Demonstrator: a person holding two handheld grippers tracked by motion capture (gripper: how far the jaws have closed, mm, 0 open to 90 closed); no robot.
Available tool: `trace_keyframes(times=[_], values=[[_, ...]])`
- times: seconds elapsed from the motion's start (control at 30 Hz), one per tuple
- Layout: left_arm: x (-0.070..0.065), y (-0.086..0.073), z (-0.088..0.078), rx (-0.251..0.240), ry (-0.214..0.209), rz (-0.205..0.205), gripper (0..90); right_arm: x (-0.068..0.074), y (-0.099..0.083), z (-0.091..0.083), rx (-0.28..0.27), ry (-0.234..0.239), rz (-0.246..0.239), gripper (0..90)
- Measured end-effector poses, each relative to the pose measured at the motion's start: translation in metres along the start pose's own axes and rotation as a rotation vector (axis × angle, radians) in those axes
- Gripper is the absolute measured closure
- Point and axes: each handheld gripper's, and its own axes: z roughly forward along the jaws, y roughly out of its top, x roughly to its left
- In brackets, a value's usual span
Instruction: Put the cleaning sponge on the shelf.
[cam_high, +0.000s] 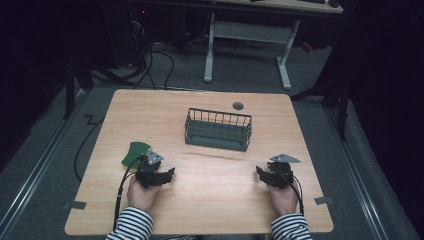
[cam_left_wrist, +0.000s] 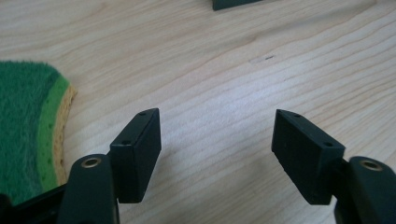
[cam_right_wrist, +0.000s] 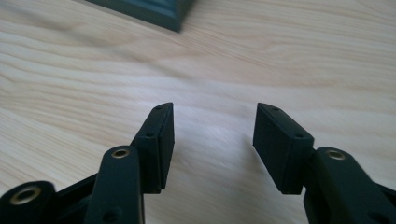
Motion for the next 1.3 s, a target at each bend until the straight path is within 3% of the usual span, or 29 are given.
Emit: trace_keyframes(times=[0.23,0.5,0.73,0.77,1.03,1.13,1.3], values=[[0.001,0.019,0.002,0.003,-0.03,-0.008,39.3,0.006,0.015,0.007,-0.027,0.047,0.03,52.2],[0.002,0.049,0.019,-0.002,-0.047,-0.007,42.0,0.01,0.038,0.019,-0.024,0.072,0.042,61.1],[0.004,0.067,0.034,-0.002,-0.023,0.002,45.2,0.012,0.051,0.027,-0.033,0.074,0.057,63.6],[0.004,0.071,0.038,-0.02,-0.01,-0.003,46.6,0.011,0.053,0.03,-0.039,0.071,0.065,63.6],[0.004,0.077,0.057,-0.009,-0.002,-0.001,51.0,0.012,0.058,0.038,-0.044,0.058,0.085,63.5],[0.004,0.078,0.064,-0.022,0.0,-0.029,54.5,0.012,0.06,0.042,-0.046,0.051,0.095,65.6],[0.005,0.077,0.068,-0.023,-0.009,-0.034,61.8,0.011,0.06,0.046,-0.042,0.06,0.091,70.2]])
